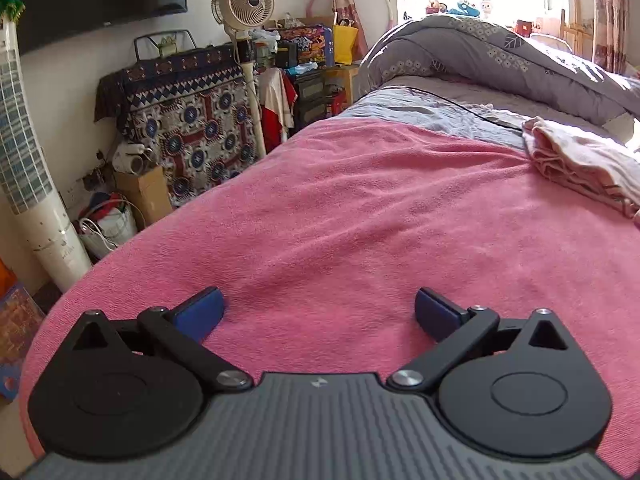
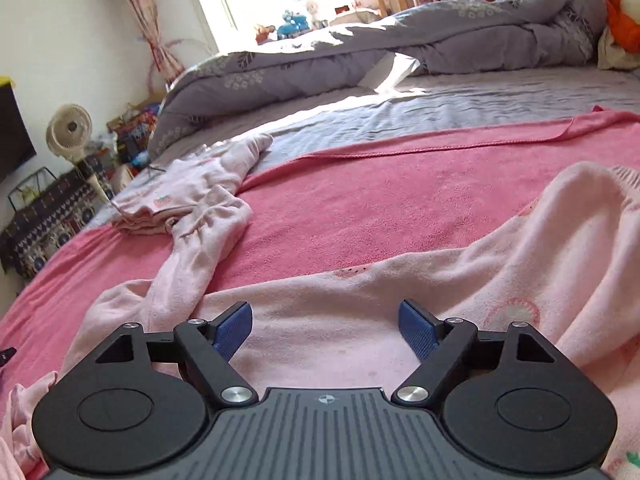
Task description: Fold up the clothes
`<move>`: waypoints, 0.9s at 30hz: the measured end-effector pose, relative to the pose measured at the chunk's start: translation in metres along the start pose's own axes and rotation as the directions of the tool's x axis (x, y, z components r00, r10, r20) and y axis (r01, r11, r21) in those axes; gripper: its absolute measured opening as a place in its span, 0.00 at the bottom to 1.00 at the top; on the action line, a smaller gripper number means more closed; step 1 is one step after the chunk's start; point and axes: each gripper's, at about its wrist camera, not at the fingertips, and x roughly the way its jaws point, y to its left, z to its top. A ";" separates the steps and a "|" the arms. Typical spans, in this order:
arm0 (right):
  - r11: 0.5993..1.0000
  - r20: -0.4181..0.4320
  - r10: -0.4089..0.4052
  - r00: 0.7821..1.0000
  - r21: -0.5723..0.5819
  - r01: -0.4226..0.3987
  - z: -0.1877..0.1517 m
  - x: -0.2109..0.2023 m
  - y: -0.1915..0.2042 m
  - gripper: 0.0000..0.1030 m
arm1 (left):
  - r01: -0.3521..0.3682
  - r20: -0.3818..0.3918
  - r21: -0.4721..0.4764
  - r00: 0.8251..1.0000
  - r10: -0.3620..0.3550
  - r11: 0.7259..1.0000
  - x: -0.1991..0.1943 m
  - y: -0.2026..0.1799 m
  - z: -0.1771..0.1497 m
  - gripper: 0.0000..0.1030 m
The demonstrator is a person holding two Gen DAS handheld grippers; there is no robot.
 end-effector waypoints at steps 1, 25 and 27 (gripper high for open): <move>0.999 0.014 0.025 1.000 0.019 -0.026 0.000 -0.003 -0.005 0.81 | 0.091 -0.024 -0.041 0.995 -0.092 0.995 -0.003 -0.006 0.007 0.99; 0.994 0.038 0.084 0.996 0.064 -0.087 -0.002 -0.001 -0.003 0.92 | 0.508 -0.329 -0.199 0.771 -0.546 0.838 0.091 -0.264 0.053 0.52; 0.994 0.038 0.084 0.996 0.064 -0.086 -0.002 -0.001 -0.003 0.92 | 0.538 -0.347 -0.220 0.737 -0.581 0.814 0.093 -0.270 0.051 0.60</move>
